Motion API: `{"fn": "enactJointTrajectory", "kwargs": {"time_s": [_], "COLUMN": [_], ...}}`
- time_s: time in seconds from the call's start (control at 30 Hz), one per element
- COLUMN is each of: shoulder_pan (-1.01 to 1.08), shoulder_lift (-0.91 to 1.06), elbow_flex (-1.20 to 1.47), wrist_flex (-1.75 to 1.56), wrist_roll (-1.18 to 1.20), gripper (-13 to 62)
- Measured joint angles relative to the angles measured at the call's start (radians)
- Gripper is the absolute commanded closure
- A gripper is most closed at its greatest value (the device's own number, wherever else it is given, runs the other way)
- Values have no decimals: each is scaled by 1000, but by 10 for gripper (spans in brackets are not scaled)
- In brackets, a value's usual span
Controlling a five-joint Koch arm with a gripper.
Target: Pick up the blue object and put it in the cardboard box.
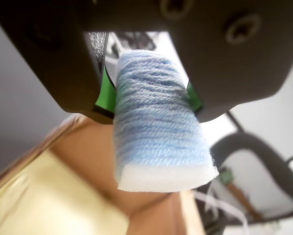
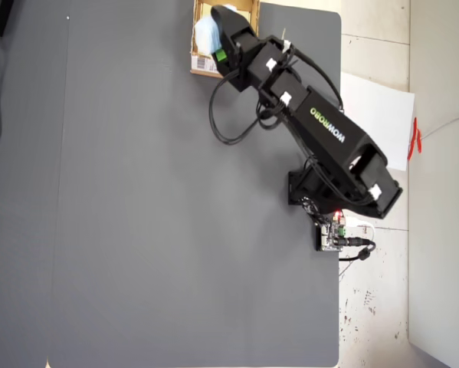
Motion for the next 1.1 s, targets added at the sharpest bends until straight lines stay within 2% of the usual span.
{"fn": "enactJointTrajectory", "kwargs": {"time_s": [0.23, 0.33, 0.63, 0.87, 1.1], "shoulder_pan": [35, 43, 52, 55, -34], "shoulder_lift": [-23, -32, -38, -38, 21], "elbow_flex": [0, 0, 0, 0, 29], "wrist_flex": [5, 3, 5, 3, -84], "wrist_roll": [-3, -3, -3, 29, 195], "gripper": [287, 229, 172, 169, 169]}}
